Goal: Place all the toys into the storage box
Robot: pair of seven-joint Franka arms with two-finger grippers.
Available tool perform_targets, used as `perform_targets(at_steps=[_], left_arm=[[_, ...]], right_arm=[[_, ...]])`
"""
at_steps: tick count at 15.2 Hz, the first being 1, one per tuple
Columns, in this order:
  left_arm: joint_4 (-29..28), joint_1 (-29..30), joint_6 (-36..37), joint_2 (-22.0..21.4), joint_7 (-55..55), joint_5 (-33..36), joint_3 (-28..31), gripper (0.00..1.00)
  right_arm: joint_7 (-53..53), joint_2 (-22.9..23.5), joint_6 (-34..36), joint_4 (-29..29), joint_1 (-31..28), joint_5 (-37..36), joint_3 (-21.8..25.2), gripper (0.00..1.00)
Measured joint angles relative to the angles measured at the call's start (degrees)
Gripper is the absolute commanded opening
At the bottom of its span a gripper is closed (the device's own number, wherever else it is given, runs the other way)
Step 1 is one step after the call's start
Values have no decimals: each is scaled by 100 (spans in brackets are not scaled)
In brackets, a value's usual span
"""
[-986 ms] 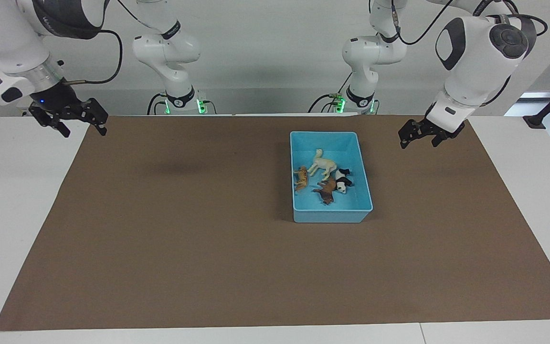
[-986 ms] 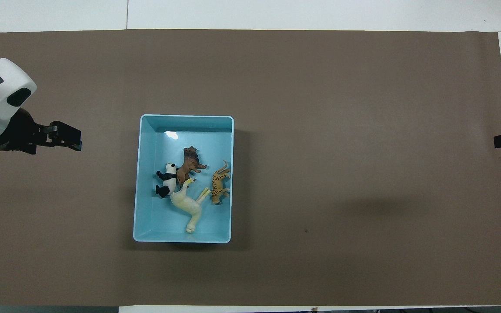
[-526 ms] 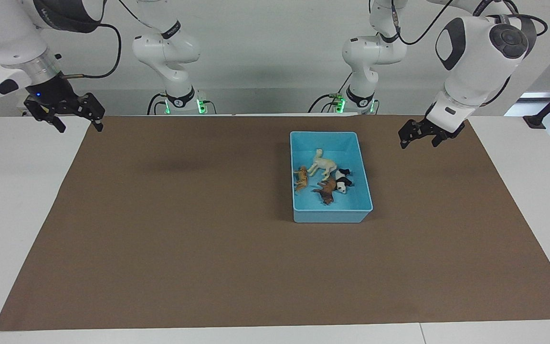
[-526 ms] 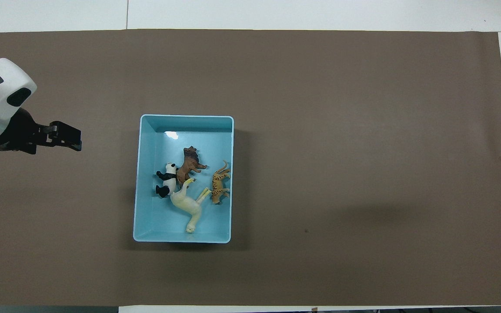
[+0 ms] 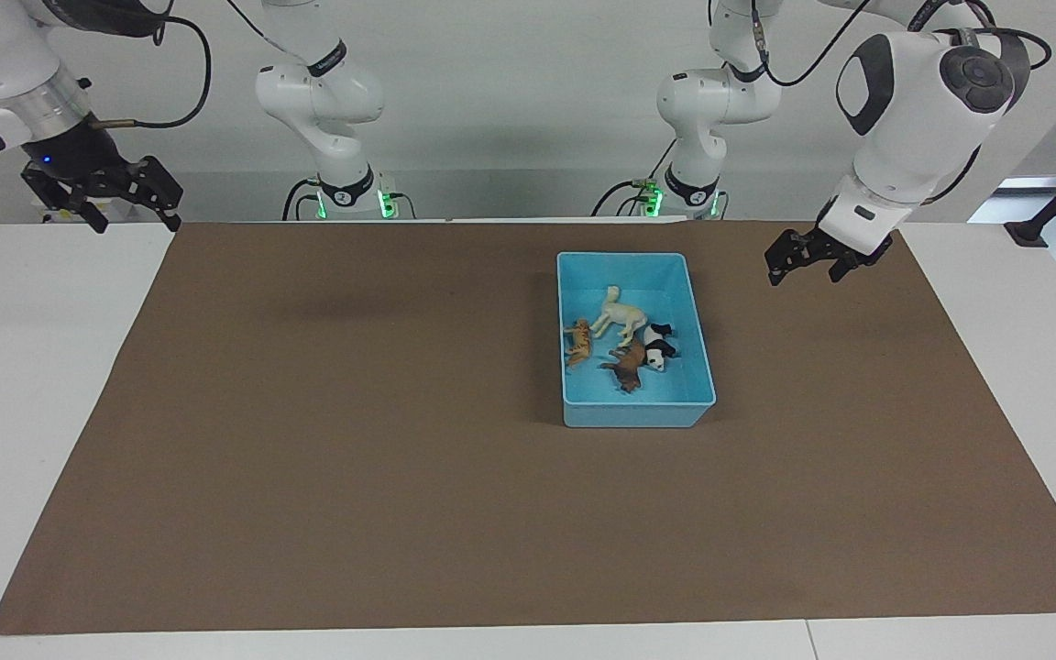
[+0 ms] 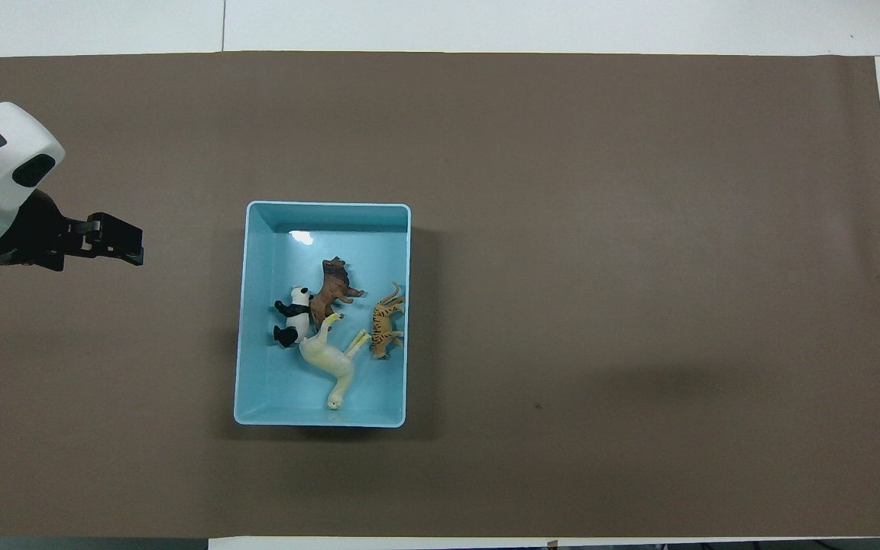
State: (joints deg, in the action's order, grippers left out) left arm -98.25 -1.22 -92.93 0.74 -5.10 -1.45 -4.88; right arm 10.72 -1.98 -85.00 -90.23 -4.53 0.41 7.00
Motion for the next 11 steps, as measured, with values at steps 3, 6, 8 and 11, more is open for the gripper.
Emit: perform_targets(at_steps=[3, 6, 8, 11], left_arm=[[0, 0, -1, 0, 0, 0, 0, 100], [0, 0, -1, 0, 0, 0, 0, 100], [0, 0, -2, 0, 0, 0, 0, 100], [0, 0, -3, 0, 0, 0, 0, 100]], right_arm=[[0, 13, 1, 1, 82, 0, 18, 100], [0, 14, -203, 4, 125, -145, 28, 100], [-21, 28, -420, 2, 126, -195, 31, 100], [-44, 47, -446, 2, 126, -202, 31, 100]])
